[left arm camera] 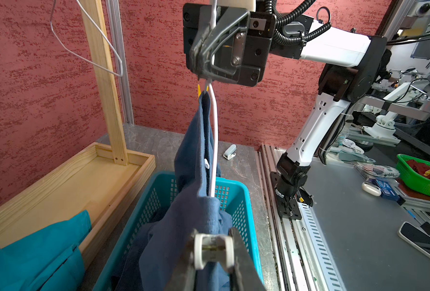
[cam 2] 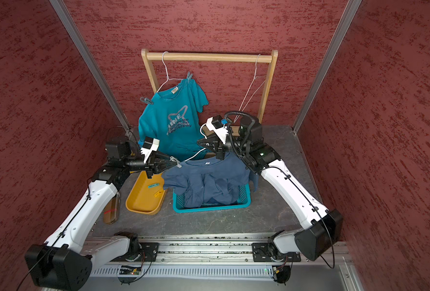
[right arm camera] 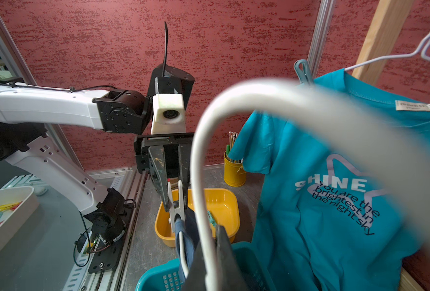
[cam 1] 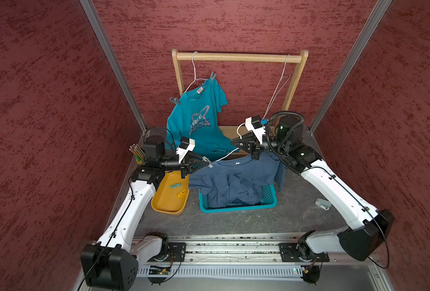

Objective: Remove the clothespins securing t-shirts to the hanger
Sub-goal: Remove the clothespin from the hanger, then place the clothespin in the storage box.

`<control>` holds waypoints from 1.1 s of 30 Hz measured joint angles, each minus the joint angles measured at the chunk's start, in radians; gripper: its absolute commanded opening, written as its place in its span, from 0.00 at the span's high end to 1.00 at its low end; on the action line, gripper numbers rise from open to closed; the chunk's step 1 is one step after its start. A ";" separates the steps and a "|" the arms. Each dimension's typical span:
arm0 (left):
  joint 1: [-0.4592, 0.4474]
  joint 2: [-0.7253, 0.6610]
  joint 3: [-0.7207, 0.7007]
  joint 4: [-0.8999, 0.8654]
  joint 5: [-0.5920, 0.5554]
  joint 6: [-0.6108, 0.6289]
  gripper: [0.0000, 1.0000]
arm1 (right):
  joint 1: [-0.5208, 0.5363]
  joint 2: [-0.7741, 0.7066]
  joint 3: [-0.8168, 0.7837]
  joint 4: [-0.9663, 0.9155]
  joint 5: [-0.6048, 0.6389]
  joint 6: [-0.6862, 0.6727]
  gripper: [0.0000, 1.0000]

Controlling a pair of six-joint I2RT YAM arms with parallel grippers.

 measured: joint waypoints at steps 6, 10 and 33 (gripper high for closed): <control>0.000 -0.042 -0.008 -0.001 -0.039 -0.017 0.97 | 0.000 -0.040 -0.047 0.008 0.045 0.001 1.00; 0.018 -0.096 -0.010 -0.021 -0.119 -0.037 0.96 | 0.000 -0.065 -0.089 0.023 0.112 0.002 1.00; 0.282 -0.375 -0.606 0.069 -0.902 -0.859 0.79 | 0.000 -0.081 -0.221 0.101 0.283 0.047 1.00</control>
